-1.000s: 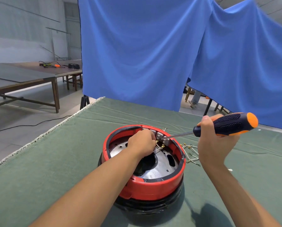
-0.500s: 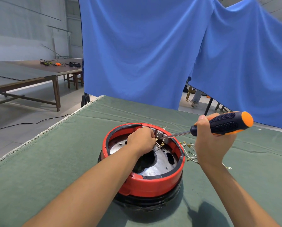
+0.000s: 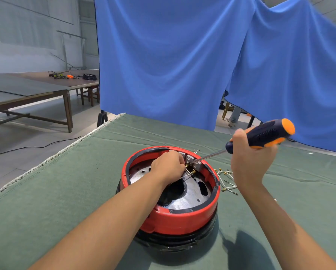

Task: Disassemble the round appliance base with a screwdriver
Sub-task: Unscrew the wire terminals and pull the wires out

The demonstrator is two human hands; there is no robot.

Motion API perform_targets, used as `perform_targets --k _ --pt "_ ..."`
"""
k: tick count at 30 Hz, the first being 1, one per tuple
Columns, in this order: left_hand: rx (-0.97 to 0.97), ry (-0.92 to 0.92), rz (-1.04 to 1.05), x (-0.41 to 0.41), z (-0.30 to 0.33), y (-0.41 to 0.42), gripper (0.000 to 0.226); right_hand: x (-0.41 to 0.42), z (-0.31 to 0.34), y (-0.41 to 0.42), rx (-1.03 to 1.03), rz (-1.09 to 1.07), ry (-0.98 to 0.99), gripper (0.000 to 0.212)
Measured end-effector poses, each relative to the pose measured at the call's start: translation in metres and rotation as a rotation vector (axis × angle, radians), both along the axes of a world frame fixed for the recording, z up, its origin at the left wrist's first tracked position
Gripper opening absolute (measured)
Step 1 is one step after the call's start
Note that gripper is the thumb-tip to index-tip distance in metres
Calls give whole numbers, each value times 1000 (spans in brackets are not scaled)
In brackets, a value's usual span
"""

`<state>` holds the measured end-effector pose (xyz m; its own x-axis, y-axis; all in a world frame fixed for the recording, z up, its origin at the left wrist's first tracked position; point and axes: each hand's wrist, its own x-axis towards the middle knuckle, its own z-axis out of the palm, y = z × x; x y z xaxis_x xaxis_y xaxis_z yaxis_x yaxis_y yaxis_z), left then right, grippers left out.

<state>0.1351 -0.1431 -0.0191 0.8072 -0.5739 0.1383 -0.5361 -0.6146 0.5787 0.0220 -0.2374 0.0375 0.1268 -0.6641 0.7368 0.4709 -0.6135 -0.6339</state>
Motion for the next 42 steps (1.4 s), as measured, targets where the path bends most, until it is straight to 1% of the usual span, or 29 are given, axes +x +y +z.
perform_targets --k 3,5,6,11,14,16,20,21,25,27,28,32,35,36,39,40,42 --pt "4 -2 1 1 -1 -1 17 11 11 -14 51 -36 43 20" --pt "8 -6 1 2 -1 -1 18 19 18 -21 69 -45 66 32" --pt "7 -8 0 2 -1 -2 18 23 21 -25 78 -51 78 32" --pt "11 -14 -9 4 -2 -2 18 37 30 -42 173 -72 123 17" --pt "9 -15 -11 3 -1 -1 19 38 33 -44 212 -85 143 16" --pt "8 -15 -9 2 -2 -1 18 32 30 -39 214 -76 107 17" --pt "10 -4 -19 1 0 0 20 11 10 -17 165 -19 3 24" --pt "9 0 -20 1 0 0 20 6 5 -9 133 -8 -5 22" --pt "9 2 -16 1 1 0 21 -8 -9 20 -90 118 17 20" --pt "8 7 -19 0 1 0 22 -9 -12 24 -152 151 44 23" --pt "7 11 -21 0 1 0 22 -9 -12 24 -150 145 41 25" --pt "9 9 -19 0 1 1 21 -2 -1 11 10 51 32 25" --pt "8 1 -13 1 1 2 22 7 10 -3 89 32 70 16" --pt "8 0 -12 1 1 2 23 11 13 -7 97 17 88 18" --pt "8 -1 -13 1 1 1 23 24 22 -18 82 -55 139 38" --pt "8 -3 -12 2 1 2 23 29 25 -21 88 -72 159 40" --pt "8 -4 -11 2 1 2 24 35 30 -28 131 -85 197 32"
